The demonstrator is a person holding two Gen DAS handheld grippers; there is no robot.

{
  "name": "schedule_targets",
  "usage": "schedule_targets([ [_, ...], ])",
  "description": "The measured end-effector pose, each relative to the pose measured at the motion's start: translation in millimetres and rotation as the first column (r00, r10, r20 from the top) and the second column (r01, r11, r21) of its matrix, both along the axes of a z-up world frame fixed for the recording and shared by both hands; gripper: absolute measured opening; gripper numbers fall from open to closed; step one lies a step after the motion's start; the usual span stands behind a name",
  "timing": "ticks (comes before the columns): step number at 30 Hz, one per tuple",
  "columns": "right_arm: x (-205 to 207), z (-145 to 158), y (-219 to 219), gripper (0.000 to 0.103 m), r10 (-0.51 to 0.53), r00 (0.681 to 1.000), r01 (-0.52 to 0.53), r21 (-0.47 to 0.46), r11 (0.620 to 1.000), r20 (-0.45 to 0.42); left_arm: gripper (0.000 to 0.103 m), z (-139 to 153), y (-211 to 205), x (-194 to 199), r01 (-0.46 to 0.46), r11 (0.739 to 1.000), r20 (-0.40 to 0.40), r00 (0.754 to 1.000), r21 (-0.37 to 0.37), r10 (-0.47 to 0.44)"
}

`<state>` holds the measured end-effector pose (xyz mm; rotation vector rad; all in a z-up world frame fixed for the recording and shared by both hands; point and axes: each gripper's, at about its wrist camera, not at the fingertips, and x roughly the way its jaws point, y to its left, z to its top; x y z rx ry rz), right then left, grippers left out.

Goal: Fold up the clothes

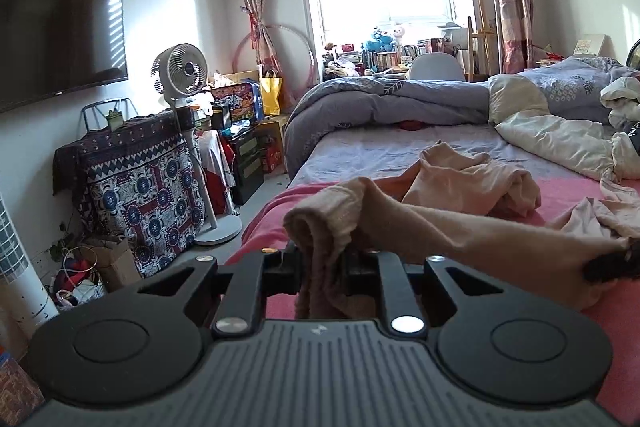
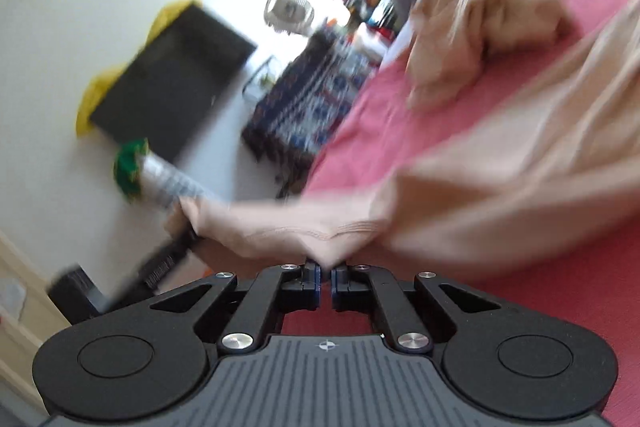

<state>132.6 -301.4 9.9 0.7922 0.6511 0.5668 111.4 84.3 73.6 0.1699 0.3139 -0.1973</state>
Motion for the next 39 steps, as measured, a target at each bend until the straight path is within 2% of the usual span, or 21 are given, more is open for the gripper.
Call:
schedule_targets([
  [1, 5, 26, -21, 0.005, -0.066, 0.997, 0.065, 0.013, 0.998, 0.043, 0.020, 13, -10, 12, 0.020, 1.000, 0.016, 1.000, 0.001, -0.020],
  [3, -2, 87, -57, 0.003, -0.153, 0.967, 0.144, 0.058, 0.988, 0.203, 0.020, 50, -32, 20, 0.068, 0.998, 0.137, 0.988, -0.006, -0.066],
  [5, -20, 135, -71, 0.003, -0.146, 0.928, 0.145, 0.027, 0.989, 0.344, 0.020, 74, -45, 16, 0.122, 0.992, 0.227, 0.967, -0.020, -0.114],
  [7, -39, 156, -67, 0.004, -0.070, 0.906, 0.110, -0.071, 0.991, 0.418, 0.020, 81, -53, 7, 0.156, 0.988, 0.268, 0.952, 0.001, -0.151],
  [10, -53, 134, -46, 0.009, 0.044, 0.927, 0.037, -0.209, 0.977, 0.373, 0.020, 58, -49, -5, 0.157, 0.985, 0.236, 0.957, 0.067, -0.168],
  [13, -51, 70, -24, 0.011, 0.082, 0.980, -0.027, -0.287, 0.957, 0.180, 0.020, 24, -31, -7, 0.107, 0.990, 0.128, 0.985, 0.092, -0.118],
  [15, -54, 30, 2, 0.011, 0.070, 0.993, -0.028, -0.402, 0.915, 0.091, 0.020, 1, -12, -9, 0.068, 0.995, 0.049, 0.996, 0.078, -0.072],
  [17, -69, 4, 35, 0.013, 0.073, 0.994, -0.010, -0.569, 0.822, 0.087, 0.021, -19, 6, -17, 0.041, 0.996, 0.005, 0.999, 0.081, -0.042],
  [18, -83, -3, 57, 0.025, 0.098, 0.988, 0.005, -0.667, 0.745, 0.116, 0.021, -28, 14, -21, 0.033, 0.996, -0.016, 0.999, 0.080, -0.032],
  [19, -95, -8, 81, 0.046, 0.143, 0.976, 0.029, -0.752, 0.659, 0.162, 0.022, -34, 21, -24, 0.032, 0.997, -0.036, 0.999, 0.074, -0.029],
  [21, -114, -15, 123, 0.069, 0.256, 0.931, 0.098, -0.856, 0.508, 0.259, 0.024, -45, 33, -31, 0.035, 0.997, -0.068, 0.997, 0.062, -0.031],
  [24, -135, -31, 176, 0.078, 0.394, 0.833, 0.284, -0.912, 0.297, 0.388, 0.025, -49, 37, -37, 0.039, 0.998, -0.066, 0.997, 0.048, -0.036],
  [25, -133, -35, 188, 0.084, 0.412, 0.815, 0.328, -0.910, 0.253, 0.408, 0.024, -46, 37, -38, 0.040, 0.998, -0.057, 0.998, 0.040, -0.038],
  [27, -120, -45, 203, 0.082, 0.422, 0.819, 0.330, -0.920, 0.209, 0.390, 0.024, -41, 36, -40, 0.044, 0.999, -0.039, 0.998, 0.019, -0.044],
  [28, -113, -50, 210, 0.072, 0.424, 0.824, 0.325, -0.926, 0.190, 0.376, 0.024, -37, 35, -40, 0.047, 0.999, -0.031, 0.998, 0.012, -0.046],
  [29, -107, -52, 213, 0.058, 0.422, 0.837, 0.293, -0.937, 0.192, 0.349, 0.025, -33, 35, -40, 0.049, 0.999, -0.023, 0.999, 0.008, -0.049],
  [30, -102, -52, 213, 0.023, 0.419, 0.852, 0.247, -0.947, 0.204, 0.312, 0.025, -29, 35, -39, 0.053, 0.999, -0.016, 0.998, 0.007, -0.052],
  [31, -99, -49, 211, 0.009, 0.403, 0.865, 0.227, -0.950, 0.215, 0.298, 0.025, -27, 34, -35, 0.057, 0.998, -0.011, 0.998, 0.011, -0.057],
  [32, -94, -42, 206, 0.009, 0.379, 0.873, 0.234, -0.946, 0.223, 0.305, 0.026, -24, 33, -31, 0.062, 0.998, -0.007, 0.998, 0.017, -0.062],
  [36, -53, 22, 174, 0.009, 0.283, 0.854, 0.403, -0.899, 0.169, 0.436, 0.024, 5, 11, 5, 0.084, 0.996, 0.037, 0.996, 0.011, -0.084],
  [39, -55, 95, 147, 0.009, 0.180, 0.755, 0.605, -0.776, 0.180, 0.630, 0.024, 47, -11, 3, 0.147, 0.989, 0.224, 0.965, -0.033, -0.136],
])
